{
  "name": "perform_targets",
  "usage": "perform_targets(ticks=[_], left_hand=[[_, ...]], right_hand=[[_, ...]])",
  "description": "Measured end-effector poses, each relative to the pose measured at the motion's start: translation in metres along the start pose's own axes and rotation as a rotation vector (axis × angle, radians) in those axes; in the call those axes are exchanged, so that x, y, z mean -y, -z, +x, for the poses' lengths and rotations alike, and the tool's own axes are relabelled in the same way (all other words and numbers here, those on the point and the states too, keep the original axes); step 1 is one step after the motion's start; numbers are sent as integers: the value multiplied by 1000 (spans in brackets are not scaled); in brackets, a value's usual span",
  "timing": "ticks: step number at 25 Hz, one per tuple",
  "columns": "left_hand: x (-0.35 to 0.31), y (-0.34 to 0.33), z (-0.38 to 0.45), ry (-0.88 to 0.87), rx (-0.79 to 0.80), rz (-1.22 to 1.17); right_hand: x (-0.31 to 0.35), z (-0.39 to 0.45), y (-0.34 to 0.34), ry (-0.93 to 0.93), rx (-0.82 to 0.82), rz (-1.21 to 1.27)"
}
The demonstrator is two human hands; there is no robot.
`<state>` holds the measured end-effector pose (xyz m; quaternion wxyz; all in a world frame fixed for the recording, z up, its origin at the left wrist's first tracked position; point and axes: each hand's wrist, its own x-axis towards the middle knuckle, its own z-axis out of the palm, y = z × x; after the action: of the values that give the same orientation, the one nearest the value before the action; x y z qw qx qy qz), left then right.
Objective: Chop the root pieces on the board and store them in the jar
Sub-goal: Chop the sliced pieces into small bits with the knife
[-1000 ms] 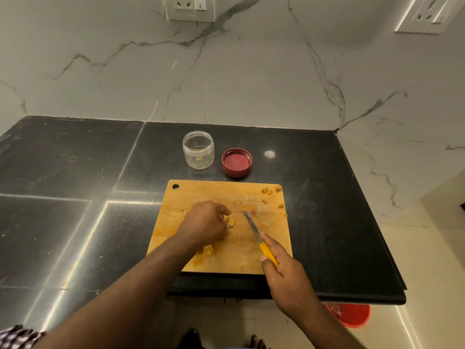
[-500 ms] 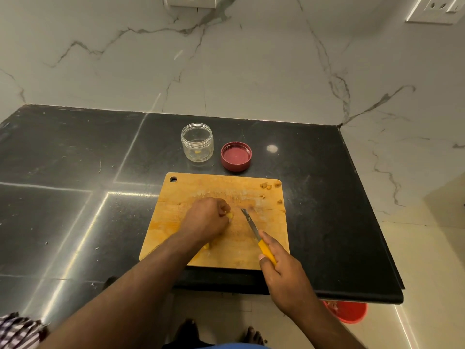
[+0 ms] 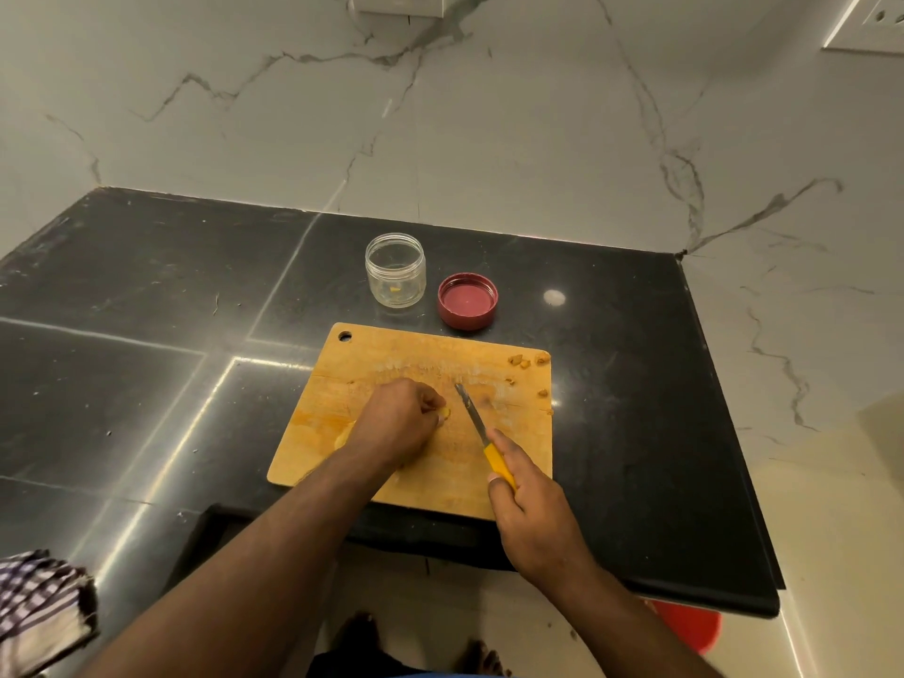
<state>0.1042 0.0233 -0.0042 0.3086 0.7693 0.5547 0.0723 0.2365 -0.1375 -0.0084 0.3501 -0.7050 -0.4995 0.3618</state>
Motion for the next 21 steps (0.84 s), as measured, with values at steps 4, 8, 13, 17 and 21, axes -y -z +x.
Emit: perform_targets(ticks=[4, 8, 13, 17, 21], left_hand=[[-2, 3, -5, 0, -10, -4], [3, 5, -3, -10, 8, -15], [6, 6, 2, -55, 37, -12], [9, 5, 2, -95, 35, 24], [10, 5, 1, -104, 19, 15]], right_hand=[[0, 11, -4, 47, 1, 1], [-2, 12, -9, 40, -41, -70], [2, 11, -15, -9, -80, -192], [4, 6, -24, -30, -116, -261], [6, 3, -29, -38, -149, -268]])
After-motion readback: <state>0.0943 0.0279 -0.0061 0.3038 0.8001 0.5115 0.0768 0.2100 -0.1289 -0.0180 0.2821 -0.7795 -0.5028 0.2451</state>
